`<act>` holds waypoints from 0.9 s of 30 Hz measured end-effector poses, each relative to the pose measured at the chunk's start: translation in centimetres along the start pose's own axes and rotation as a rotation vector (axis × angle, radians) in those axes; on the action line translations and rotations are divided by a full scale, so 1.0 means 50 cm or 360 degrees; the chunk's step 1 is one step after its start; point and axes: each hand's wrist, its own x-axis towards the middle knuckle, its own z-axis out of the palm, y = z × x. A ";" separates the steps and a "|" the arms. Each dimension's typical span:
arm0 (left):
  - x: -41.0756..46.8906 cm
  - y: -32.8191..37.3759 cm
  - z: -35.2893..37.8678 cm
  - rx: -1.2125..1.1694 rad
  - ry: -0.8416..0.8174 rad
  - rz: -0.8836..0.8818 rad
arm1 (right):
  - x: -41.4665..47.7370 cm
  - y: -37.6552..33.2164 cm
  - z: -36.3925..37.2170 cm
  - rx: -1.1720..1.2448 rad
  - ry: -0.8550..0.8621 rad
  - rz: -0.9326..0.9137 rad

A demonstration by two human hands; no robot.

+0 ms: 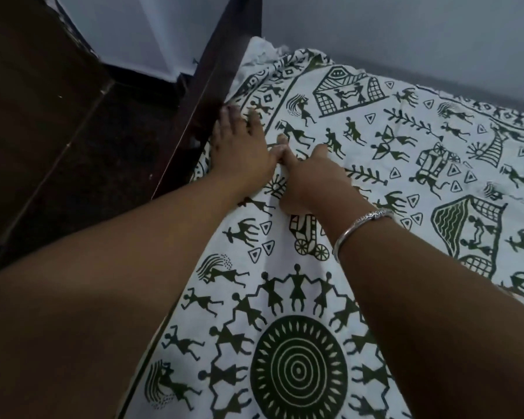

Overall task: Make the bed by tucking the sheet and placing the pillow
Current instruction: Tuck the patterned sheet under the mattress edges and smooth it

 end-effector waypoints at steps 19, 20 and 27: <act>-0.030 -0.053 0.015 0.0337 0.0113 0.0470 | 0.022 0.012 0.035 0.0145 0.0182 -0.0036; -0.034 -0.057 0.019 0.0345 0.0046 0.0383 | 0.023 0.012 0.040 0.0146 0.0191 -0.0034; -0.065 -0.028 0.000 0.0351 0.0150 0.0363 | 0.009 0.031 0.033 0.0115 0.0214 -0.0136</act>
